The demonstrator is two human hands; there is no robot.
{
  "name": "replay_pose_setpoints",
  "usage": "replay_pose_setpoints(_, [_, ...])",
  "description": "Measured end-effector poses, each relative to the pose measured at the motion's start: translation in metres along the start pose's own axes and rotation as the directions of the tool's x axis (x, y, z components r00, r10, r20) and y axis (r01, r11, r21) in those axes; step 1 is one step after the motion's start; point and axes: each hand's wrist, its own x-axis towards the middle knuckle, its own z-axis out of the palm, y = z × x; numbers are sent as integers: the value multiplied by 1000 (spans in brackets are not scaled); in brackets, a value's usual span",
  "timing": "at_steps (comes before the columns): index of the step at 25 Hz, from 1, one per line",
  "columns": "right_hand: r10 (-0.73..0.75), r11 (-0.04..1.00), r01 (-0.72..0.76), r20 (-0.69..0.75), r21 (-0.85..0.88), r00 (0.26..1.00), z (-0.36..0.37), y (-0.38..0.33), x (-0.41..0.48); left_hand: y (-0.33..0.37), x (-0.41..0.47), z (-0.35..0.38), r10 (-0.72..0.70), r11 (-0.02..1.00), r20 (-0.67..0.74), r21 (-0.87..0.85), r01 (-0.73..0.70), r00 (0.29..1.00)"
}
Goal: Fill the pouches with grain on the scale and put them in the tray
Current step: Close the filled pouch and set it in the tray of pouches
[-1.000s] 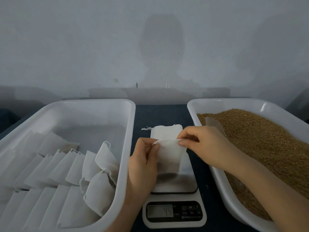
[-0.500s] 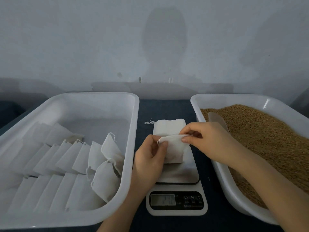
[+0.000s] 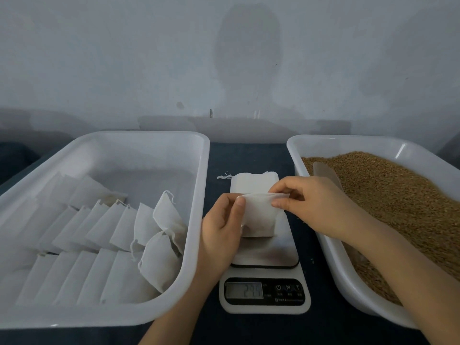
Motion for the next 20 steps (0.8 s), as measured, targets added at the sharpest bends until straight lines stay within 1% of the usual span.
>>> replay_pose_setpoints(7, [1, 1000, -1, -17, 16, 1000, 0, 1, 0, -2, 1, 0, -9, 1000, -8, 23, 10, 1000])
replay_pose_setpoints(20, [-11, 1000, 11, -19, -1, 1000, 1, 1, 0, -2, 0, 0, 1, 1000, -12, 1, -1, 1000])
